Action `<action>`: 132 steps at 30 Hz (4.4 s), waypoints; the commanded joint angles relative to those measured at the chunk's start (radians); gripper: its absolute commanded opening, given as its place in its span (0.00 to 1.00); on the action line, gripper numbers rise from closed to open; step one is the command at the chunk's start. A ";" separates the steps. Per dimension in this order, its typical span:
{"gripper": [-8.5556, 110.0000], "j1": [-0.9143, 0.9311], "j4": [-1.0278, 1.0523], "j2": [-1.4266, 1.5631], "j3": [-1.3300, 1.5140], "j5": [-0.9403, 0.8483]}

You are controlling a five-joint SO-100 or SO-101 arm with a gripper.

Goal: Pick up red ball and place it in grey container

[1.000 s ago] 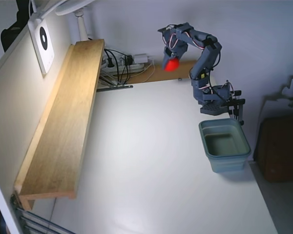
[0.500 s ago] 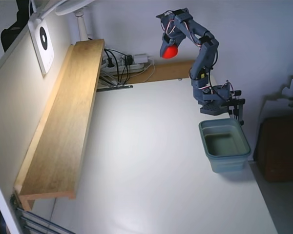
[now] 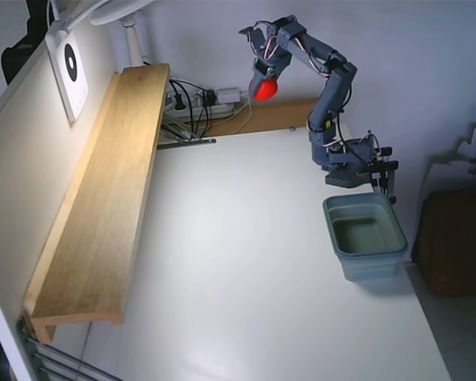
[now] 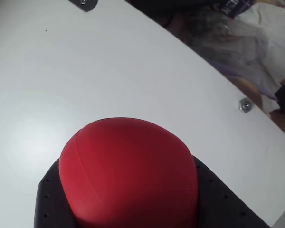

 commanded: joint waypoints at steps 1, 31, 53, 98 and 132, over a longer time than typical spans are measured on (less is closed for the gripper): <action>0.27 -0.087 0.017 0.001 -0.047 0.002; 0.27 -0.967 0.017 0.001 -0.047 0.002; 0.27 -1.627 0.017 0.001 -0.047 0.002; 0.27 -2.232 -0.080 -0.273 -0.224 0.002; 0.27 -2.463 -0.094 -0.472 -0.409 0.002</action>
